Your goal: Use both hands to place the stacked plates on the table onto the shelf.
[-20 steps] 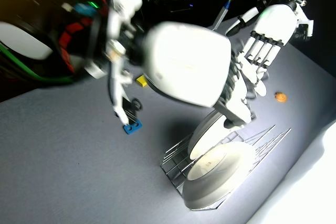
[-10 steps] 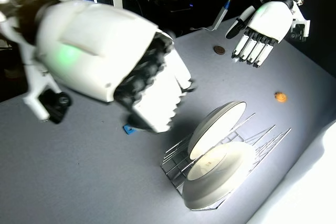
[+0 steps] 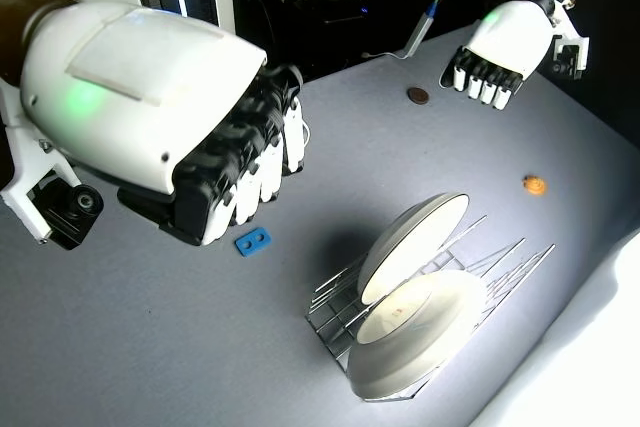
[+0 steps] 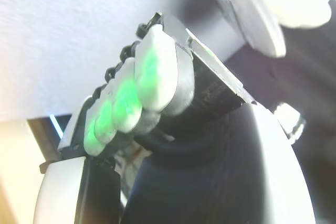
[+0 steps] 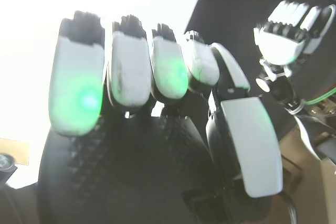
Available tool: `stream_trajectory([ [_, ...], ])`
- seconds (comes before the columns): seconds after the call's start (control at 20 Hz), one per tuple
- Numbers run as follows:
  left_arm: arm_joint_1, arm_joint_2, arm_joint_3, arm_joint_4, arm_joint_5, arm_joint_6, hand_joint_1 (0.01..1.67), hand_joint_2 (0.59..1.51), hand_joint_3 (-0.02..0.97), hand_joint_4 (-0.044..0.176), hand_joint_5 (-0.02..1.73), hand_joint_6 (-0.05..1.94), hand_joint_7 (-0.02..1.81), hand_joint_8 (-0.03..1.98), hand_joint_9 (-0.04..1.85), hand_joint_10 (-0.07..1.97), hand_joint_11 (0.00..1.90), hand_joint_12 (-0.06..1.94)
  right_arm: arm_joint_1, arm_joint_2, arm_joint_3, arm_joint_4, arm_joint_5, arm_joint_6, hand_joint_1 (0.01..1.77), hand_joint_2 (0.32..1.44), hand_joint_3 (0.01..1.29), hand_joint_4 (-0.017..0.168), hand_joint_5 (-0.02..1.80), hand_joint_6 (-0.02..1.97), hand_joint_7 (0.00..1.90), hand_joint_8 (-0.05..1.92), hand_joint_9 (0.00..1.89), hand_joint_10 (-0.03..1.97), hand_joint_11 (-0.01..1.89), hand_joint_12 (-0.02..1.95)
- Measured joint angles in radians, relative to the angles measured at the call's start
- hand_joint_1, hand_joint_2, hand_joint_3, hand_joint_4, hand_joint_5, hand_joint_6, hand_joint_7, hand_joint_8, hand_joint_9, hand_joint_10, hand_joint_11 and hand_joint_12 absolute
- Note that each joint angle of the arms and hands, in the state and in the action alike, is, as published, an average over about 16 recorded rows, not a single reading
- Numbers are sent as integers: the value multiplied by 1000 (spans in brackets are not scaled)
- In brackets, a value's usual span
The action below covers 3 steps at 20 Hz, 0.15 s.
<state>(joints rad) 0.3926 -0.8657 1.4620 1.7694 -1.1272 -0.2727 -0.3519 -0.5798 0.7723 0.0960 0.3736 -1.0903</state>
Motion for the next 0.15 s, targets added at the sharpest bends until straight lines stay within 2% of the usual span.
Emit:
stream_trajectory([
  [0.1, -3, 0, -2, 4, -3, 2, 567, 1397, -7, 152, 1564, 1934, 1619, 1908, 1649, 1937, 1609, 1925, -3, -1, 0, -7, 10, -2, 452, 1396, 15, 158, 1374, 1925, 1524, 1909, 1585, 1934, 1713, 1908],
  [0.15, -4, 0, -4, 5, -5, 3, 568, 1397, -8, 156, 1560, 1934, 1609, 1908, 1642, 1937, 1608, 1925, -5, -1, 0, -12, 15, -3, 456, 1398, 15, 157, 1372, 1925, 1531, 1909, 1590, 1934, 1718, 1908],
])
